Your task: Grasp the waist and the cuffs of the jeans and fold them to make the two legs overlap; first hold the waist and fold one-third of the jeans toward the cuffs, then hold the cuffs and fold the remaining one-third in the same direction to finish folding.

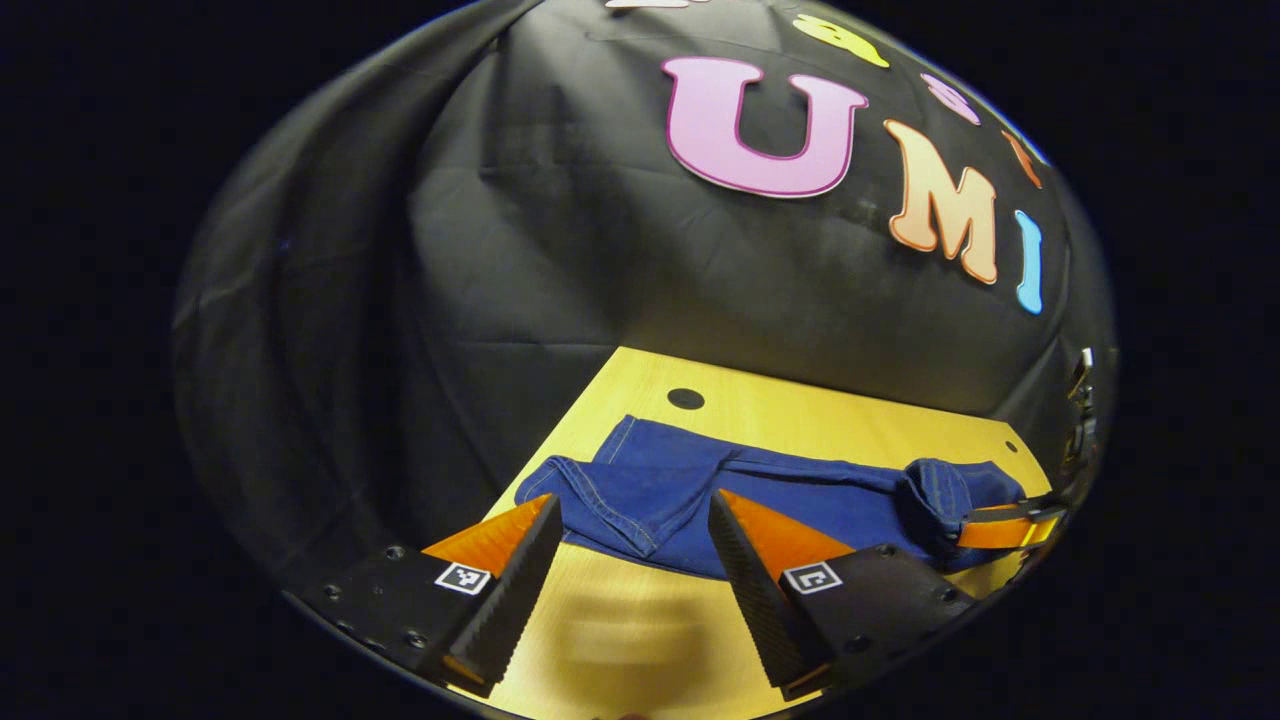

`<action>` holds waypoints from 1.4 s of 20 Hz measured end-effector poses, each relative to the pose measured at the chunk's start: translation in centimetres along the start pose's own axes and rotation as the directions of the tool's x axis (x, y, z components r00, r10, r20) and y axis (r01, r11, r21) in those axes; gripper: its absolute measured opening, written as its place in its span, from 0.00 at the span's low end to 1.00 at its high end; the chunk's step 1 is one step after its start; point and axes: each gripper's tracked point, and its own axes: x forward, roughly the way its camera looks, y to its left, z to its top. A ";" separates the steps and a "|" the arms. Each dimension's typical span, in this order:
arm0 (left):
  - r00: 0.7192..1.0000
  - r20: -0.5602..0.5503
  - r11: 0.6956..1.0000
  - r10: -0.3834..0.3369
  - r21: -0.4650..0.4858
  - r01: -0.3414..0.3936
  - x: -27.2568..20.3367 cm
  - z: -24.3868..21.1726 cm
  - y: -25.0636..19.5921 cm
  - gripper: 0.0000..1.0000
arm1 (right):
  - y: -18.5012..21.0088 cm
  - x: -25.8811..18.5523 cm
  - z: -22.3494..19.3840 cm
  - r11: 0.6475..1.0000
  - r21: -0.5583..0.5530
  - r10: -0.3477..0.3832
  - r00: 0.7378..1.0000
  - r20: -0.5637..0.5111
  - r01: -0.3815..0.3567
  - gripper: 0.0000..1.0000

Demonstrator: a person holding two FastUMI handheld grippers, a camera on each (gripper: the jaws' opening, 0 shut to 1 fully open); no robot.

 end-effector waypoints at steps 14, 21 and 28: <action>0.989 -0.141 0.981 0.040 -0.184 -0.066 0.6 -1.9 -0.8 0.92 | -7.2 -11.5 4.6 0.984 0.033 -0.177 0.978 0.107 0.175 0.98; 0.986 -0.167 0.974 0.018 -0.219 -0.055 0.2 -2.0 -0.4 0.84 | -9.0 -13.1 4.0 0.976 0.039 -0.216 0.973 0.082 0.213 0.98; 0.974 -0.224 0.985 0.044 -0.153 -0.079 -0.5 -3.0 1.4 0.43 | -10.1 -12.4 4.8 0.972 0.081 -0.228 0.969 0.092 0.221 0.98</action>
